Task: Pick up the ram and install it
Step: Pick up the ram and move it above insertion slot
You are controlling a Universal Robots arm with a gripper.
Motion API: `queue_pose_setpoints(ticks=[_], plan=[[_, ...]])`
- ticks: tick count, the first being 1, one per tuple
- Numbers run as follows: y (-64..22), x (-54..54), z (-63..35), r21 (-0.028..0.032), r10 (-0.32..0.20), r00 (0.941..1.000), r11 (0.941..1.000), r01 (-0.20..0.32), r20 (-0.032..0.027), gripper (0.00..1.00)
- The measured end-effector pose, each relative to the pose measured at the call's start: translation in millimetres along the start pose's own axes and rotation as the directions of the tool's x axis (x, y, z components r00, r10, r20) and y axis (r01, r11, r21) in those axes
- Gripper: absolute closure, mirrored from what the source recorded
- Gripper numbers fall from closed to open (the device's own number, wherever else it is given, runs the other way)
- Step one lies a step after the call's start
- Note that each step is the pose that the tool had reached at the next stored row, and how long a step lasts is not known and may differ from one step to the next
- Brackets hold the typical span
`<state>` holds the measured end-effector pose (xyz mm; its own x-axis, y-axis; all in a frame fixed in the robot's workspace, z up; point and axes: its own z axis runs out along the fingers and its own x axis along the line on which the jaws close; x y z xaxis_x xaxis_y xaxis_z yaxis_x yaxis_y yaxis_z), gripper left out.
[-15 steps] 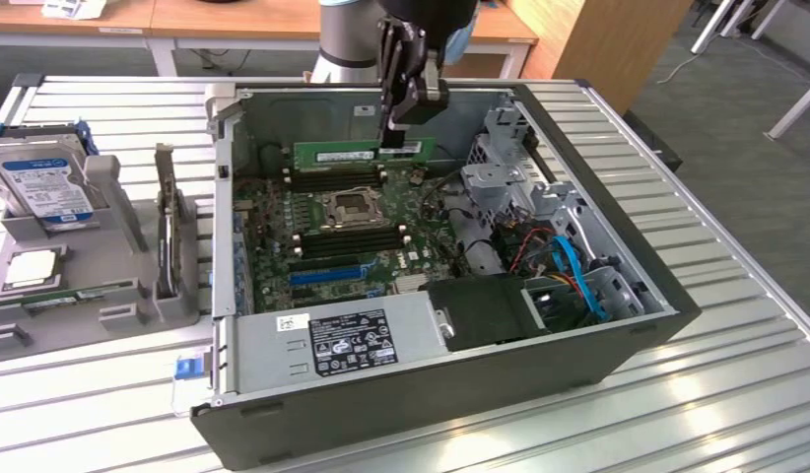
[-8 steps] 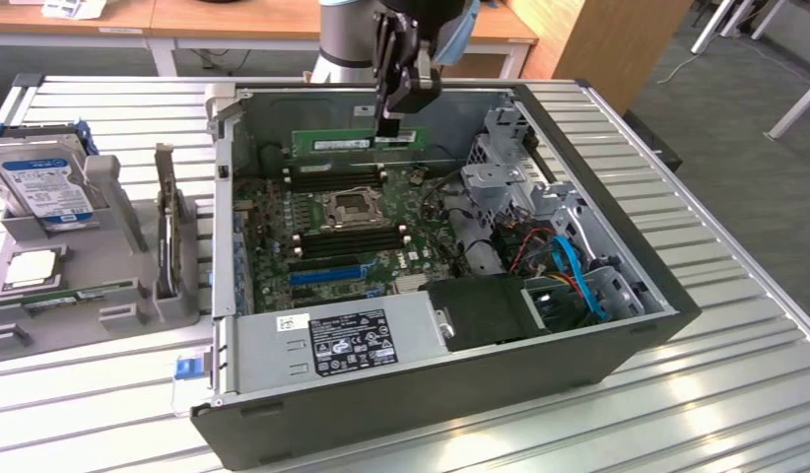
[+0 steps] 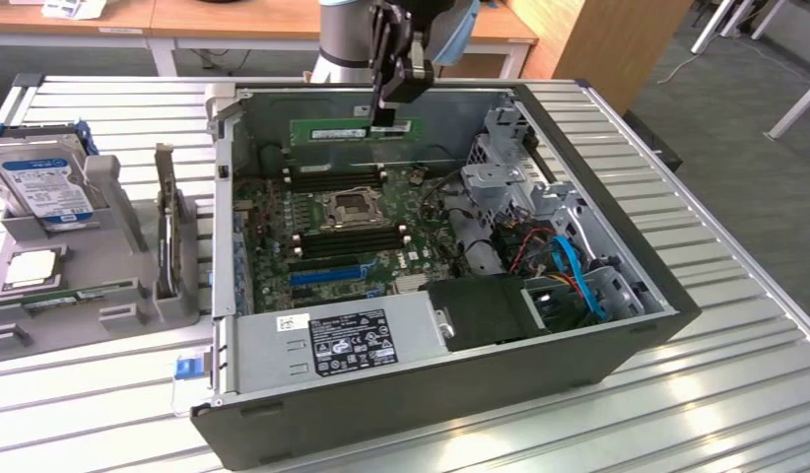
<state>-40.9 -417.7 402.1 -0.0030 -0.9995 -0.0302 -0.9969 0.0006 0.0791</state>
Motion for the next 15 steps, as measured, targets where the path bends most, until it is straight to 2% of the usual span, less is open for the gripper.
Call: queue_pose_setpoints(ticks=[7, 15], plan=[[-0.1, -0.1, 1.5, 0.0000, 0.000, 1.0000, 1.0000, 0.000, 0.0009, 0.88], [-1.2, 0.4, 15.2, -0.0001, 0.000, 1.0000, 1.0000, 0.000, 0.0048, 0.88]])
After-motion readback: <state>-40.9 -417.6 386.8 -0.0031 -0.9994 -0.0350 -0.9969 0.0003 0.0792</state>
